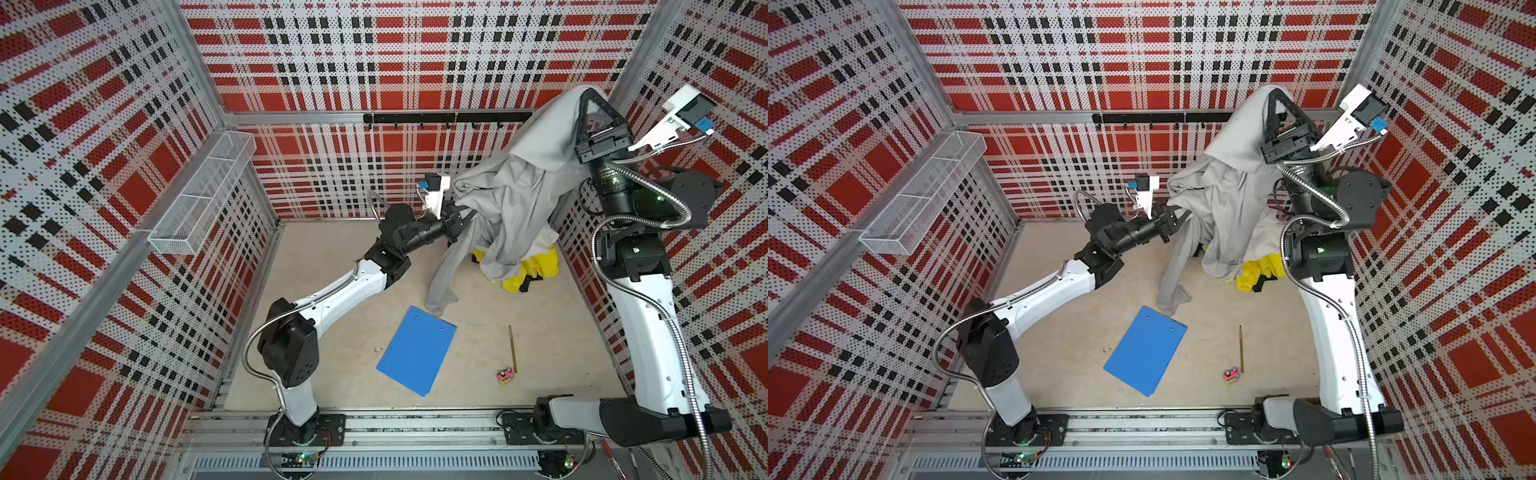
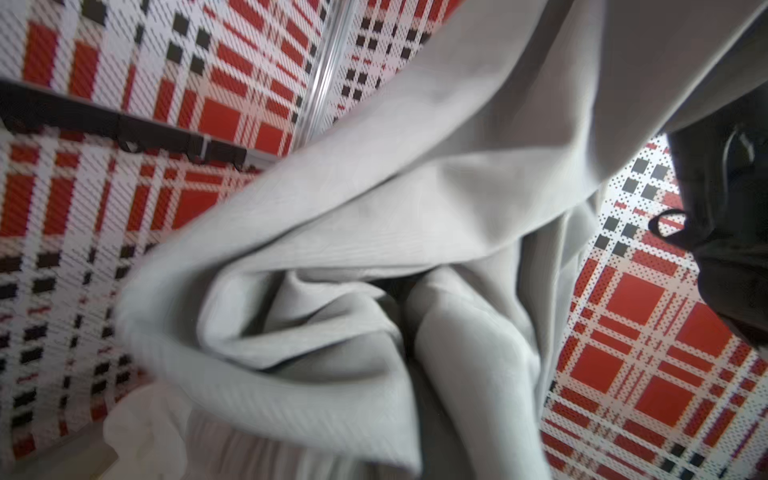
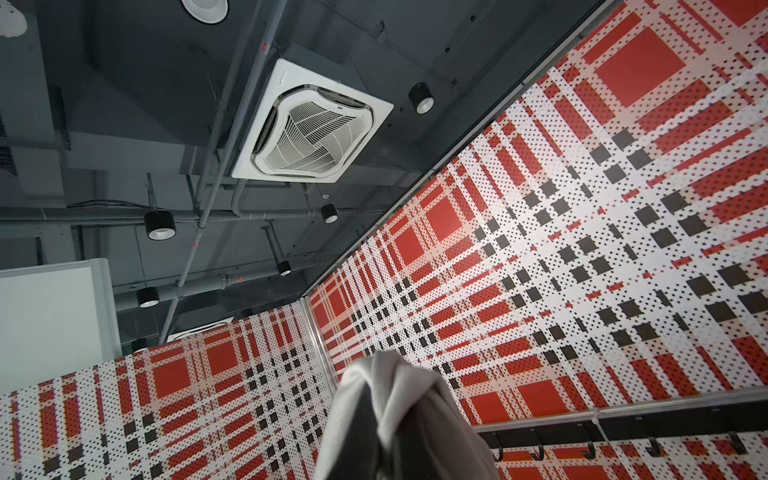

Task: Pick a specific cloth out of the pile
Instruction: 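Grasp the hanging grey cloth with the left gripper below the right gripper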

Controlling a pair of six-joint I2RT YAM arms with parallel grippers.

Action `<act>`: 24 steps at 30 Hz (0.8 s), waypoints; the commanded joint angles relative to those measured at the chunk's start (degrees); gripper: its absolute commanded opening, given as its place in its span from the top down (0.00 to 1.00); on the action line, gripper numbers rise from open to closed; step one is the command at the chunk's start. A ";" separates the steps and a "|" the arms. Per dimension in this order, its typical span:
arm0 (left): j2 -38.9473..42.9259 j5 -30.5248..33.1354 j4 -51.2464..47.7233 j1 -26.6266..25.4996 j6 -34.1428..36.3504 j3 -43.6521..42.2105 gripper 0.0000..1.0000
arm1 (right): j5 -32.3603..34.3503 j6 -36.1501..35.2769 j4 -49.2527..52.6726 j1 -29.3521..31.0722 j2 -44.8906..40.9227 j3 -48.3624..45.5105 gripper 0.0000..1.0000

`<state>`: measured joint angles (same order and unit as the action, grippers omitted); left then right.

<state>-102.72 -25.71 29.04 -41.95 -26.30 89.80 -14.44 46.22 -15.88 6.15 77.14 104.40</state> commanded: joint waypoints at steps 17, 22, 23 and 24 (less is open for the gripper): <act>-8.93 -1.80 1.67 -11.10 8.34 4.04 0.01 | -2.50 1.62 -2.22 0.26 2.21 6.88 1.00; -13.19 2.21 -0.17 -12.18 6.92 9.67 0.01 | -2.59 1.35 -1.88 0.27 2.05 6.95 1.00; -13.82 1.70 -0.12 -12.34 6.91 10.55 0.01 | -2.65 1.14 -1.71 0.27 2.04 7.09 1.00; -14.27 0.93 0.01 -12.51 6.91 11.27 0.01 | -2.56 0.94 -1.44 0.26 1.92 7.00 1.00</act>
<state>-115.92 -25.96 28.91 -54.22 -19.44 97.76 -16.53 47.57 -13.87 6.15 79.59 109.12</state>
